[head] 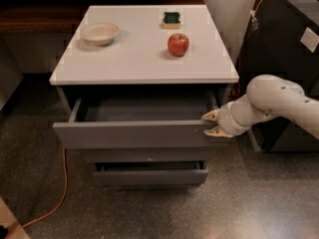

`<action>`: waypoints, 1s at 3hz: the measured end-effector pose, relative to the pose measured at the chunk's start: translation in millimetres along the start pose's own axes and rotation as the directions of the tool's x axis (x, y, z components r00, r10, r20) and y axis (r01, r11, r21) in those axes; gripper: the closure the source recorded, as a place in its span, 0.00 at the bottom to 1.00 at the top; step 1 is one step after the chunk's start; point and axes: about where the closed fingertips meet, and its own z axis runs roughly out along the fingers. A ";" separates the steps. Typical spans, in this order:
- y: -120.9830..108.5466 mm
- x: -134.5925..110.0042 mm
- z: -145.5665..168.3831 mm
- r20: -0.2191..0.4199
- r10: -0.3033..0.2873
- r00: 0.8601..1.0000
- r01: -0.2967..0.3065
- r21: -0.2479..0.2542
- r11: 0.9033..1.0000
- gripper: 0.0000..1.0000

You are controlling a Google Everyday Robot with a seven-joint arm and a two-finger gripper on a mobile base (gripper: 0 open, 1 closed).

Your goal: Place apple into top drawer

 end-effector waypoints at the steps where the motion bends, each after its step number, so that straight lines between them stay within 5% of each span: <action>1: 4.4 -0.6 -3.9 0.000 -0.002 1.000 0.002 -0.005 1.000 0.85; 3: 15.4 -11.4 -31.2 0.021 -0.018 1.000 0.019 -0.045 0.999 0.39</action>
Offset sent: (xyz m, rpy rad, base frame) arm -0.0493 -0.0158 0.0353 0.0042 0.0389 0.0355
